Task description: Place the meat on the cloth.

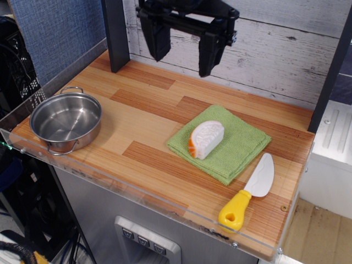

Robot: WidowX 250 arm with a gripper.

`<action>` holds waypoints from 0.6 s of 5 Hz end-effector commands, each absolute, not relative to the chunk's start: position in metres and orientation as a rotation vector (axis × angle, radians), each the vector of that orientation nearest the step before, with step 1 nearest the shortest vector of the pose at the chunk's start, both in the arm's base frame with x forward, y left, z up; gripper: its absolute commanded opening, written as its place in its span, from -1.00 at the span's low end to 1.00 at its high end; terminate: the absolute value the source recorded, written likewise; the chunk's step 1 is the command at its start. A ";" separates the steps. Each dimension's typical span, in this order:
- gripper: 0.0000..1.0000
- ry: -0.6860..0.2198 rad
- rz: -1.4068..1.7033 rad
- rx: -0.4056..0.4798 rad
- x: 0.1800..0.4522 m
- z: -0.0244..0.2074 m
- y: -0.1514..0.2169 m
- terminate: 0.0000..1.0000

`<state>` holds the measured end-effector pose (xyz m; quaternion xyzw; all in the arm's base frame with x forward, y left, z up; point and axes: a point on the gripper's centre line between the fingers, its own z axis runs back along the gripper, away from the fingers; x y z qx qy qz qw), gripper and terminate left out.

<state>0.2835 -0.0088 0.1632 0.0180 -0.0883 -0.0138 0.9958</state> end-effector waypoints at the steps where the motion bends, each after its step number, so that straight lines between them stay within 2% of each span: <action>1: 1.00 -0.188 -0.026 0.022 0.266 0.171 -0.006 -1.00; 2: 1.00 -0.036 -0.107 -0.003 0.269 0.168 0.001 -1.00; 3: 1.00 -0.036 -0.107 -0.003 0.269 0.168 0.001 -1.00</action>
